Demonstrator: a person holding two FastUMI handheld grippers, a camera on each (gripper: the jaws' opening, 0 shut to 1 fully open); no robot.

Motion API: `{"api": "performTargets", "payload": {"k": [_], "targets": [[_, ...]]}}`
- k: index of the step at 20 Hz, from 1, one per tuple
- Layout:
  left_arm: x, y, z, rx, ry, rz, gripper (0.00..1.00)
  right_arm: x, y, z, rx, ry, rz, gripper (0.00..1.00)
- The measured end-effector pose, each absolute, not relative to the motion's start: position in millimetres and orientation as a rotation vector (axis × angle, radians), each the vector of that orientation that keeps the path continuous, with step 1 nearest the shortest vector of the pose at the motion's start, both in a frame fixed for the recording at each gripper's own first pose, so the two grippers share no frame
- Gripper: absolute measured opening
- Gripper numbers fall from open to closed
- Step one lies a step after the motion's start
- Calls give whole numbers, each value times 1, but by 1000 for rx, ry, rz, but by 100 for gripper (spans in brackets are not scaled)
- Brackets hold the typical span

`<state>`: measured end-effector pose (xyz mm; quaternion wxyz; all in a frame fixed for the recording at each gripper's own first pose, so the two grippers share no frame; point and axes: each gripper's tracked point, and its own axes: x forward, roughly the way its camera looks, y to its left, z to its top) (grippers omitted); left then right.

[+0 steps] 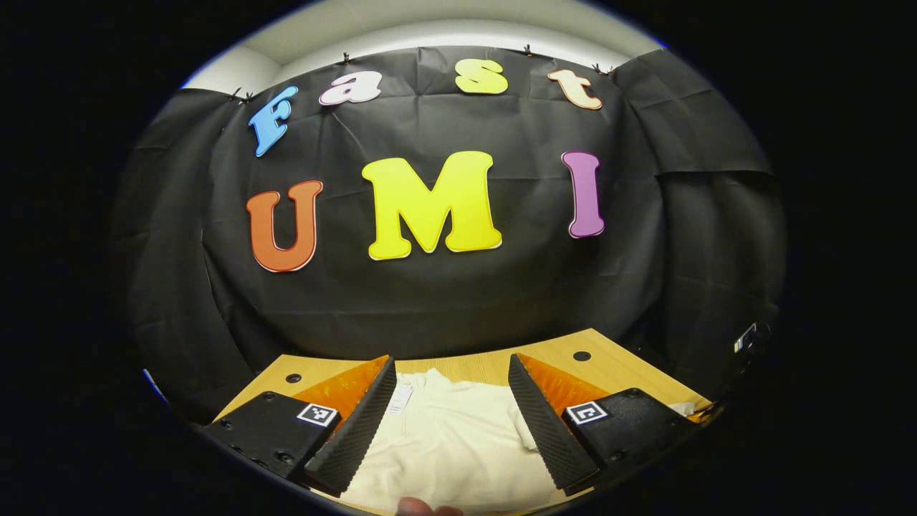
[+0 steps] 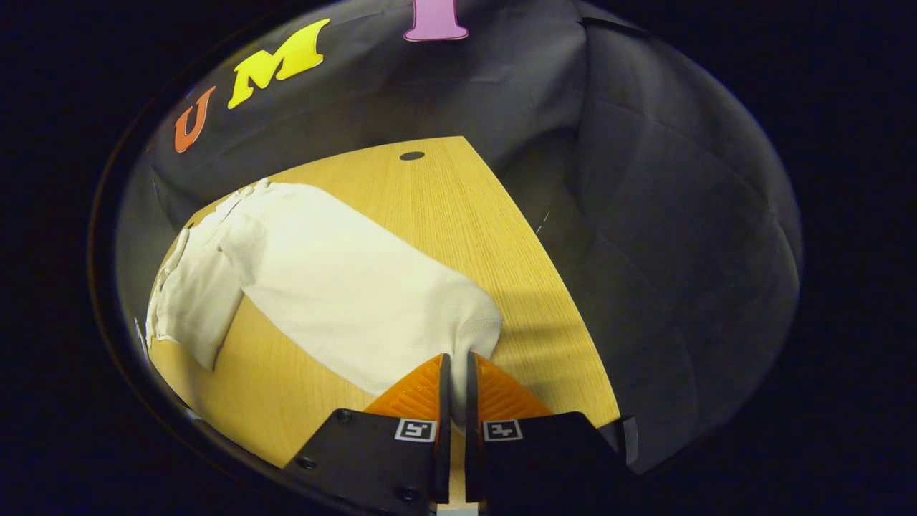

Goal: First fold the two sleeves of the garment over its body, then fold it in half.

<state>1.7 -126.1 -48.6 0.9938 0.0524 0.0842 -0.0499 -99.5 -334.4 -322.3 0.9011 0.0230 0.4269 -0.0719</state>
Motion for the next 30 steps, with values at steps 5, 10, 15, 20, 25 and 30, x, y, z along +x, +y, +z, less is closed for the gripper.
{"api": "performTargets", "payload": {"k": [5, 10, 15, 20, 25, 30], "targets": [[2, -93, -50, 73, 163, -56, 100, -66, -303, -250, 45, 771, -100, 9], [0, -47, -46, 44, 140, 6, 100, -15, -247, -157, 72, 627, -16, 9], [-10, 11, -48, 27, 132, 90, 100, 34, -190, -89, 81, 529, 69, 9], [-22, 61, -52, -20, 140, 163, 100, 76, -123, -38, 48, 455, 168, 9], [-34, 107, -42, -41, 126, 223, 100, 106, -43, -20, 22, 436, 273, 9], [-59, 158, -37, -16, 119, 285, 100, 135, 59, -28, -28, 445, 402, 9]]}}
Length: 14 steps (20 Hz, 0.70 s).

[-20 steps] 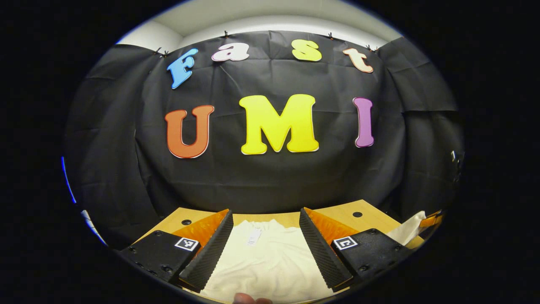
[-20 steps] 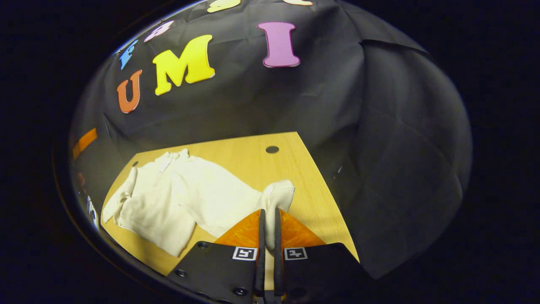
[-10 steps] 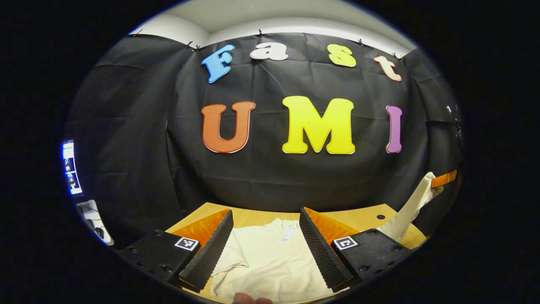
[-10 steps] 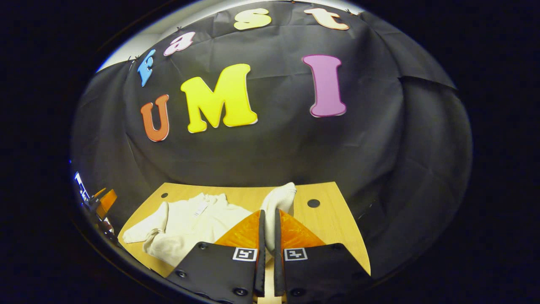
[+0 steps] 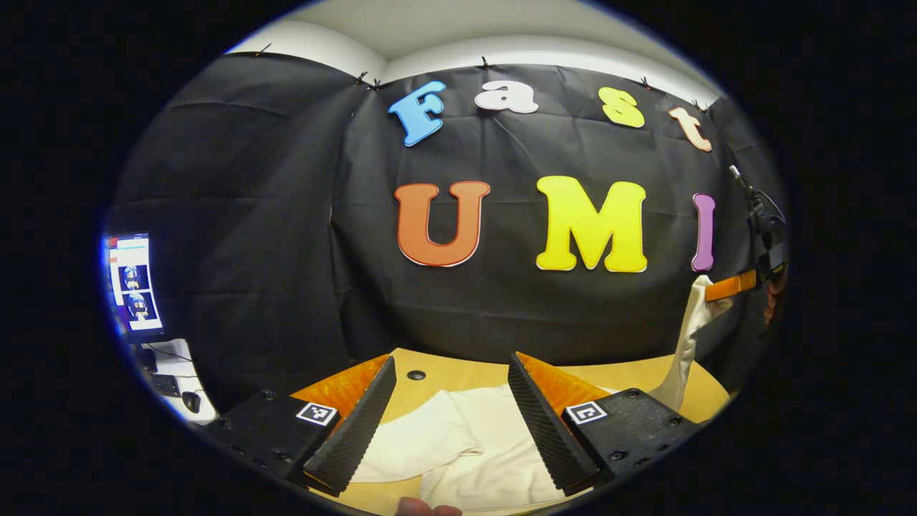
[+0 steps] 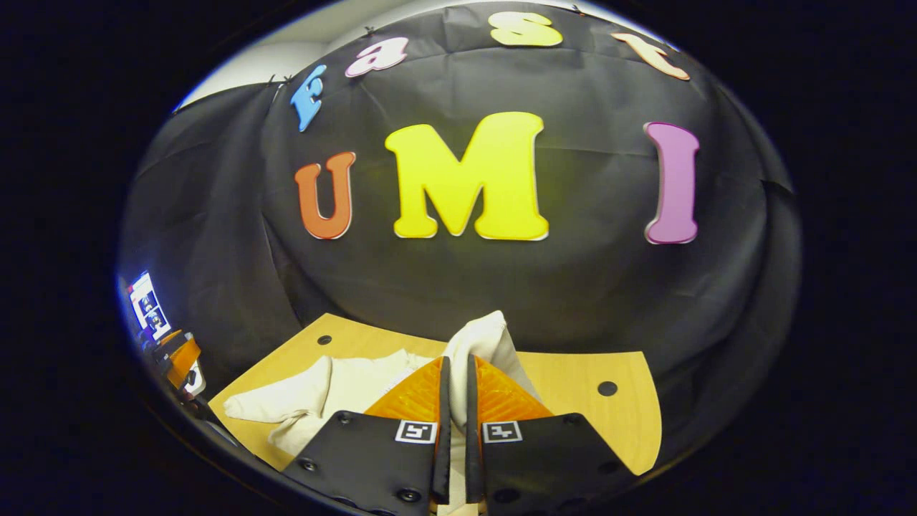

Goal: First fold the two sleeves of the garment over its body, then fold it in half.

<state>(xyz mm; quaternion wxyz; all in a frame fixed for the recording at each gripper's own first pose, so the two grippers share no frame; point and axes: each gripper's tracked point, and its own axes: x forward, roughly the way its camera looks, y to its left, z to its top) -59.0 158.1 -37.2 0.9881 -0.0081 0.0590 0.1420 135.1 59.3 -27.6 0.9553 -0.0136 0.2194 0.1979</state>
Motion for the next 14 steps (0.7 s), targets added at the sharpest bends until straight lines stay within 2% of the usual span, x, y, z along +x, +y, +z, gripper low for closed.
{"api": "performTargets", "payload": {"k": [8, 14], "targets": [[-99, 238, -52, 7, 158, 409, 100, 162, 207, -115, -136, 525, 558, 9], [-118, 267, -65, 23, 198, 436, 100, 182, 269, -217, -197, 648, 549, 9]]}}
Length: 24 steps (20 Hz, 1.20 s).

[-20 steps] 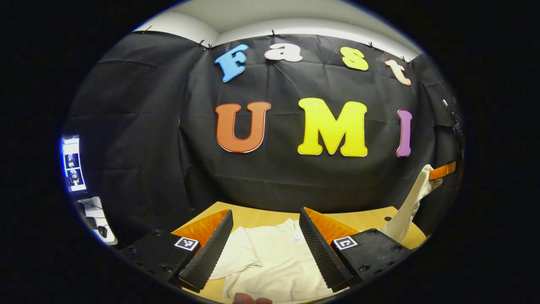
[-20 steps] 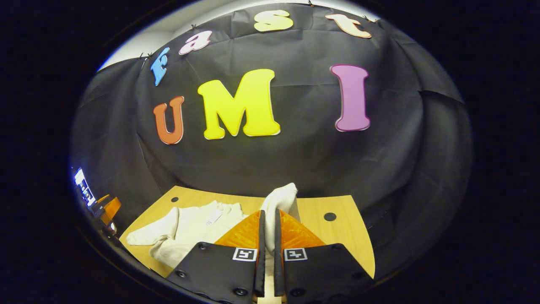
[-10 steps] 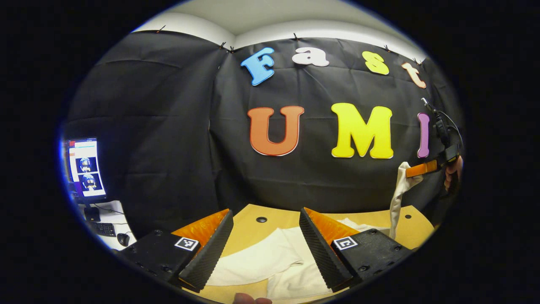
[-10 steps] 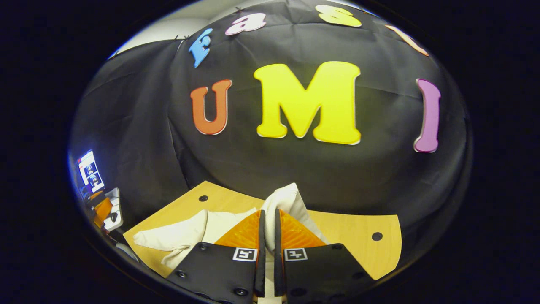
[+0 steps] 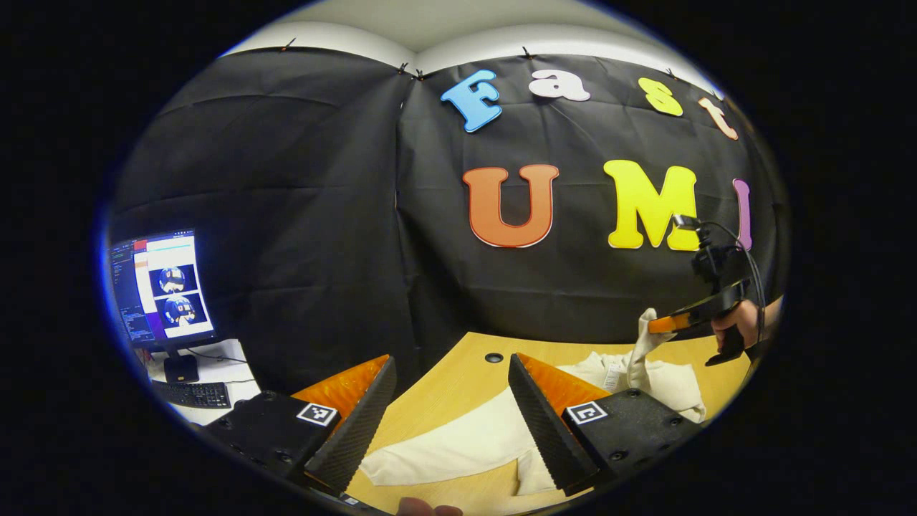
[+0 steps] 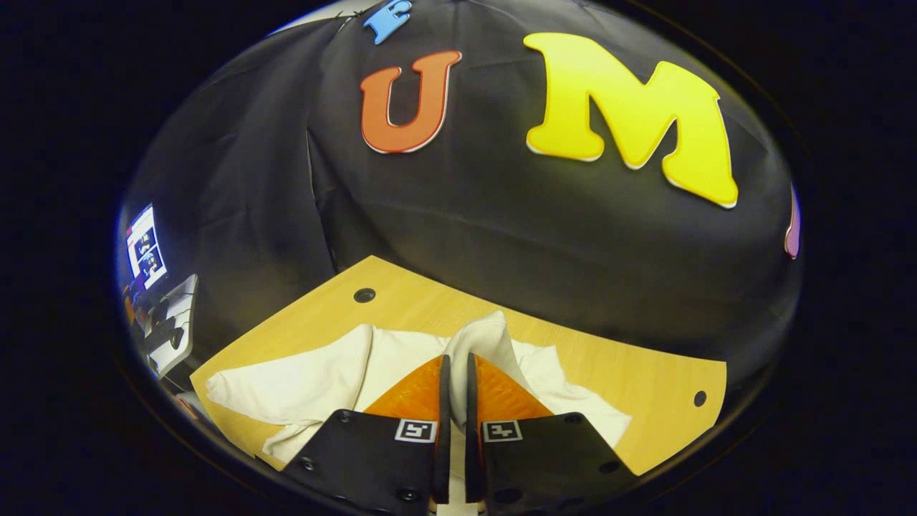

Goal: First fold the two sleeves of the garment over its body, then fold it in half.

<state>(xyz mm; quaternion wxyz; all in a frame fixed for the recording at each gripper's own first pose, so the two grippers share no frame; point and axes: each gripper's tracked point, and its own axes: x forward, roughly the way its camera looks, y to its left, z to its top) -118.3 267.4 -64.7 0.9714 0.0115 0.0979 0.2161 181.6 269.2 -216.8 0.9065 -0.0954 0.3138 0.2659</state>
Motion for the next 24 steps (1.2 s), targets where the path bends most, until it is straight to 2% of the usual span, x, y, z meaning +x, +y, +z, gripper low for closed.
{"api": "performTargets", "payload": {"k": [9, 14, 17, 18, 19, 21, 22, 24], "targets": [[-127, 293, -99, 22, 270, 430, 100, 182, 347, -342, -264, 808, 574, 9], [-130, 301, -107, 20, 280, 428, 100, 182, 355, -342, -252, 792, 561, 14], [-130, 303, -108, 13, 277, 421, 100, 181, 358, -332, -225, 772, 574, 29], [-129, 303, -108, 13, 275, 417, 100, 179, 359, -327, -215, 766, 585, 31], [-129, 303, -108, 15, 270, 414, 100, 175, 360, -320, -203, 759, 587, 44], [-131, 306, -109, 28, 268, 409, 100, 170, 356, -304, -172, 738, 581, 52], [-132, 306, -109, 35, 264, 403, 100, 166, 356, -294, -151, 723, 584, 51], [-133, 307, -111, 51, 264, 391, 100, 155, 351, -270, -109, 693, 594, 69]]}}
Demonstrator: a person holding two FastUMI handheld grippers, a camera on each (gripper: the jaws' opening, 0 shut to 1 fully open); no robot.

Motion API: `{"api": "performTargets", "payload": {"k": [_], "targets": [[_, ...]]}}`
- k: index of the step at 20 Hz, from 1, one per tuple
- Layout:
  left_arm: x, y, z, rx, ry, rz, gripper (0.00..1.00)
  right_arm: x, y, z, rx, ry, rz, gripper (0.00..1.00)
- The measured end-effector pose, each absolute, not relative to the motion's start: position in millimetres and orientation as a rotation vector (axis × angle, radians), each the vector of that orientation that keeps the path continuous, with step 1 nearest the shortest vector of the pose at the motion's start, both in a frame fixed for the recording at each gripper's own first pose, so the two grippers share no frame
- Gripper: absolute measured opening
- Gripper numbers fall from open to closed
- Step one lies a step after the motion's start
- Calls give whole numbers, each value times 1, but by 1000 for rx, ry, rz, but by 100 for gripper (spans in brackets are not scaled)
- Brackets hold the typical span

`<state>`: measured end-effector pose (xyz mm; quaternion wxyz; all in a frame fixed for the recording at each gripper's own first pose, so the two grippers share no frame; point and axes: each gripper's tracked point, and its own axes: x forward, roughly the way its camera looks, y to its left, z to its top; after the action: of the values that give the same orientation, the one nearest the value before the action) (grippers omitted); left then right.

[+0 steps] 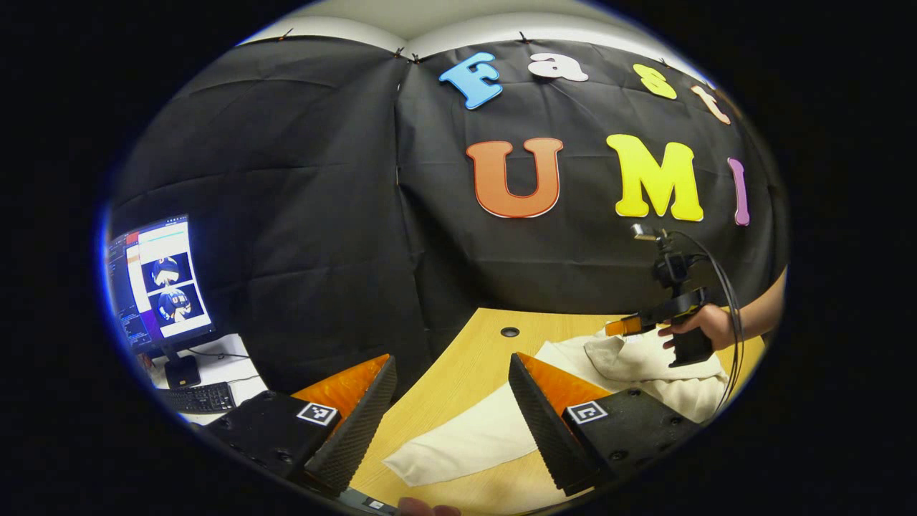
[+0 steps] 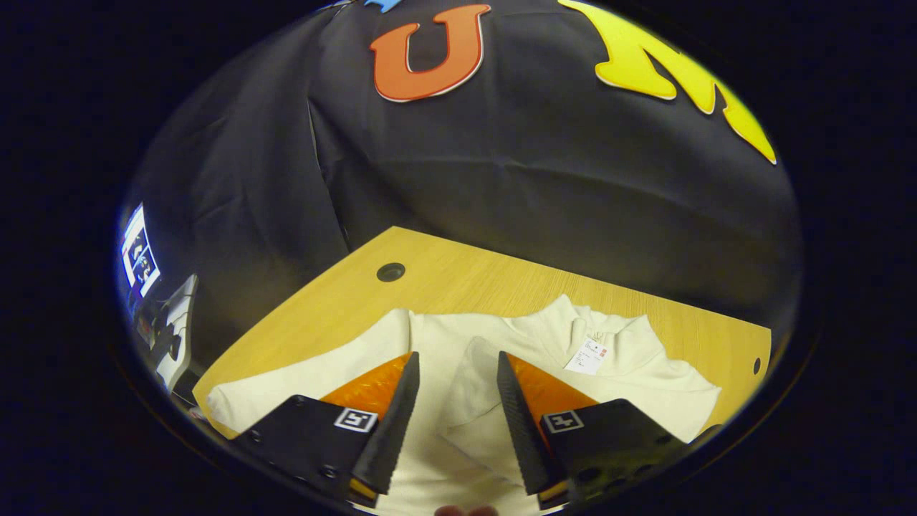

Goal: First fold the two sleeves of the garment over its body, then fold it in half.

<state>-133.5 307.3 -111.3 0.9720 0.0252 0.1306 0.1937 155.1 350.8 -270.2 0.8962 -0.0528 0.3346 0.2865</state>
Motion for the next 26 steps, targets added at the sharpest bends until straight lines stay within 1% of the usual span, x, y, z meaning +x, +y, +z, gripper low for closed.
{"api": "performTargets", "payload": {"k": [1, 5, 7, 9, 12, 16, 17, 19, 23, 26], "targets": [[-136, 310, -116, 58, 267, 383, 100, 149, 344, -259, -97, 682, 595, 74], [-165, 325, -143, 94, 309, 334, 100, 118, 319, -207, -33, 623, 619, 73], [-182, 328, -165, 107, 350, 284, 100, 104, 304, -182, -14, 590, 629, 72], [-196, 334, -192, 110, 408, 251, 100, 82, 286, -157, 12, 559, 632, 73], [-209, 342, -241, 98, 503, 208, 100, 46, 257, -139, 7, 541, 629, 73], [-206, 356, -300, 105, 588, 176, 100, 9, 211, -134, -61, 539, 595, 73], [-205, 364, -313, 111, 607, 180, 100, 2, 197, -134, -63, 550, 577, 72], [-201, 371, -339, 93, 647, 172, 100, -9, 168, -145, -91, 590, 535, 73], [-193, 374, -352, 66, 647, 148, 100, -18, 124, -152, -96, 630, 437, 73], [-194, 373, -359, -17, 677, 143, 100, -31, 126, -154, -67, 650, 404, 73]]}}
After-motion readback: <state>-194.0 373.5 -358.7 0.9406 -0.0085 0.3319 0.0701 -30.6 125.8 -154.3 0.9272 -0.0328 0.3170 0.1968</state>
